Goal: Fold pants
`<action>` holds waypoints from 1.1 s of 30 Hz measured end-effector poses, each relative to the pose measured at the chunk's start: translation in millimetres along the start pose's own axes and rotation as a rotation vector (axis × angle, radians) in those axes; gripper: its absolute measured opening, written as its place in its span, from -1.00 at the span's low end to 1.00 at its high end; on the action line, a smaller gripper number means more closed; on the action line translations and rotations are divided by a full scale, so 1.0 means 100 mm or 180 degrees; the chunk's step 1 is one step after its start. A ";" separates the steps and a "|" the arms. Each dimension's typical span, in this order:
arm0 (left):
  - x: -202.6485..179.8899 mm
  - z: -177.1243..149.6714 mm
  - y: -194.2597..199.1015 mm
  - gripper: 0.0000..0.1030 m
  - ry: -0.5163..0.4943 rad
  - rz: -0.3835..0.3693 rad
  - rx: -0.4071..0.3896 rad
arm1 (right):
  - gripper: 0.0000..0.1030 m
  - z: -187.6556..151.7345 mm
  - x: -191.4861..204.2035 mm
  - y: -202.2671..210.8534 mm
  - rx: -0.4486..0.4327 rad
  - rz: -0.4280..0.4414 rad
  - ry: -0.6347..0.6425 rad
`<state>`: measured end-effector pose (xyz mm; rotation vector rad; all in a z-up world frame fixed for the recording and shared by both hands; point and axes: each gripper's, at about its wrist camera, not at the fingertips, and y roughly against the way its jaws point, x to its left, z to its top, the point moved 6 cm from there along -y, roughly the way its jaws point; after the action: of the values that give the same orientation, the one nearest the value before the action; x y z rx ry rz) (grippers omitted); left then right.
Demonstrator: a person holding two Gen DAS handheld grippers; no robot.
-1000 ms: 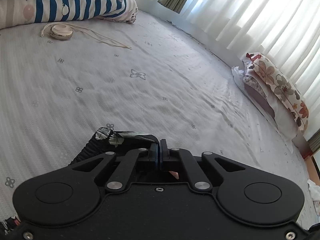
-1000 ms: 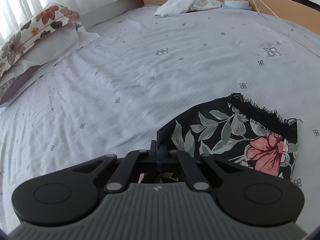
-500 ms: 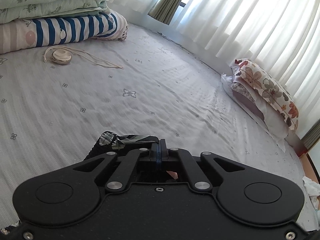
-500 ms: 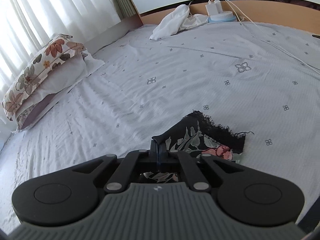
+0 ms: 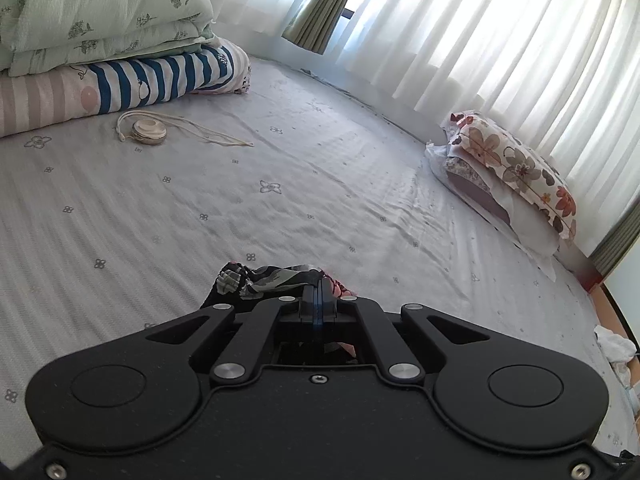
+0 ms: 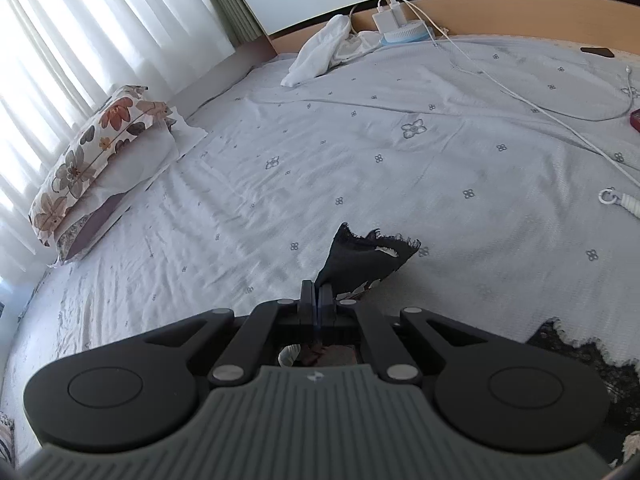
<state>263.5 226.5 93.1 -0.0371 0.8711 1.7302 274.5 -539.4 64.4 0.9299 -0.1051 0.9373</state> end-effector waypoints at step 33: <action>0.26 -0.16 0.53 -0.99 0.0075 0.0046 0.0091 | 0.27 -1.44 -0.03 0.10 0.1503 0.1039 0.0066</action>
<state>203.0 234.3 98.0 -0.0322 0.9152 1.7336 222.0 -435.0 -19.9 1.3647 -0.0161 1.3058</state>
